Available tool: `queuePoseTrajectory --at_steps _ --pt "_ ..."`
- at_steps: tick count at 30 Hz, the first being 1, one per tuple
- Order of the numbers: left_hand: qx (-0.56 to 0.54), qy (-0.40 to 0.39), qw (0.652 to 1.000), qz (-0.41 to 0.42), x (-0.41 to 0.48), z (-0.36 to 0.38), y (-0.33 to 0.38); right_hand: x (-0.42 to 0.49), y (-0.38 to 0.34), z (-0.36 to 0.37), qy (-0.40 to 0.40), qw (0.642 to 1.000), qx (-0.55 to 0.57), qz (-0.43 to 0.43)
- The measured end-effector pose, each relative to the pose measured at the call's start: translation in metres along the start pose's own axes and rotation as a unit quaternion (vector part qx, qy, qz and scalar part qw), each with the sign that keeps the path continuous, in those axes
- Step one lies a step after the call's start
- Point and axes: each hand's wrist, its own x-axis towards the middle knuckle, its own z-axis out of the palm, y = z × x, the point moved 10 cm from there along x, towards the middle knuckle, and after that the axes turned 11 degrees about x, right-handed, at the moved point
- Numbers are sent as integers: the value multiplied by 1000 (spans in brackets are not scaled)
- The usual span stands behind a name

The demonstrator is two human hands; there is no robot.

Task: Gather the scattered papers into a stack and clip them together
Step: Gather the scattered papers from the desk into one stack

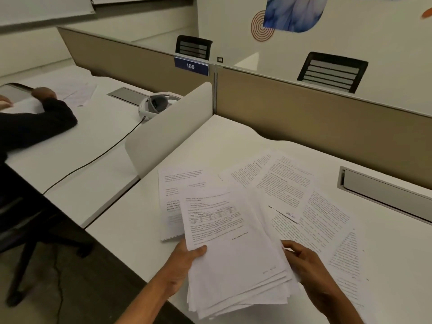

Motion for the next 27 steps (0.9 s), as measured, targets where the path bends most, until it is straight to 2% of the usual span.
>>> queuePoseTrajectory --at_steps 4,7,9,12,17,22,27 --pt "65 -72 995 -9 3 31 10 0 16 -34 27 996 77 44" --pt "109 -122 986 0 7 51 16 -2 17 -32 15 995 70 66" --pt "110 -109 988 21 12 55 24 3 19 -26 4 996 57 67" --pt "53 -49 996 45 22 45 36 11 19 -17 17 996 77 40" --pt "-61 -28 998 19 31 18 39 30 12 13 22 994 104 17" --pt "-50 -15 998 24 47 -22 51 59 0 53 -3 994 109 11" --pt "-44 5 999 5 69 -70 50 90 2 97 -36 995 81 48"
